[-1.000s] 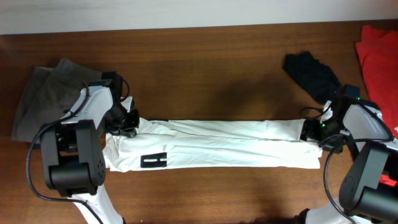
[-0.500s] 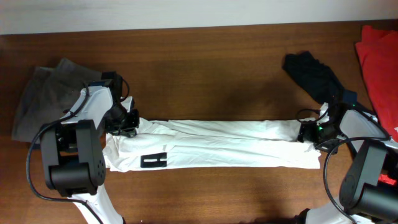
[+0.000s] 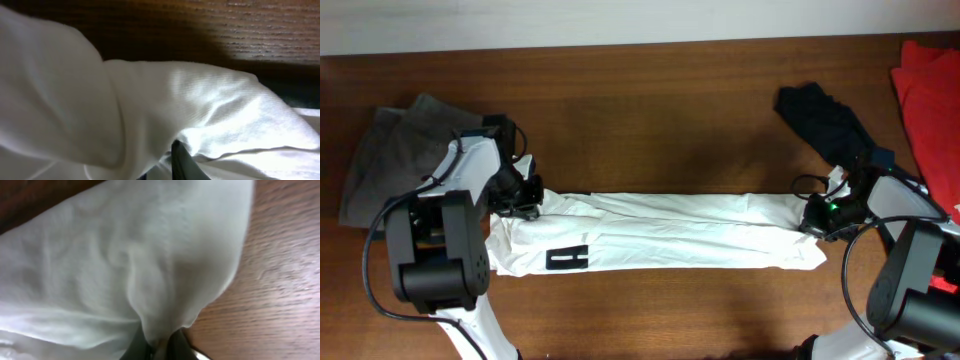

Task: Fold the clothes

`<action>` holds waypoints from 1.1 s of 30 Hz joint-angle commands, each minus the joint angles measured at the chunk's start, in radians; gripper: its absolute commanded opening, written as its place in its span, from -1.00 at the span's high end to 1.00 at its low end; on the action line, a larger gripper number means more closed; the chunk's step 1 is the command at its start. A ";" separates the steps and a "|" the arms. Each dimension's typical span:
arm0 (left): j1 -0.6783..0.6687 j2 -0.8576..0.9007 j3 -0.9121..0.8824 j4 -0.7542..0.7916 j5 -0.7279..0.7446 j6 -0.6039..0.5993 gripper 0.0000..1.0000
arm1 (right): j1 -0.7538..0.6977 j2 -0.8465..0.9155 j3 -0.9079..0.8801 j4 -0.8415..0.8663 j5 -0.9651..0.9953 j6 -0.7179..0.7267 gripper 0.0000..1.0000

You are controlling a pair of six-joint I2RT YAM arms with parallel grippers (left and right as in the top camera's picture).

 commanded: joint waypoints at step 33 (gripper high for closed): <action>0.003 -0.020 0.146 -0.146 0.128 -0.003 0.36 | 0.449 0.025 0.465 -0.387 0.167 0.140 0.92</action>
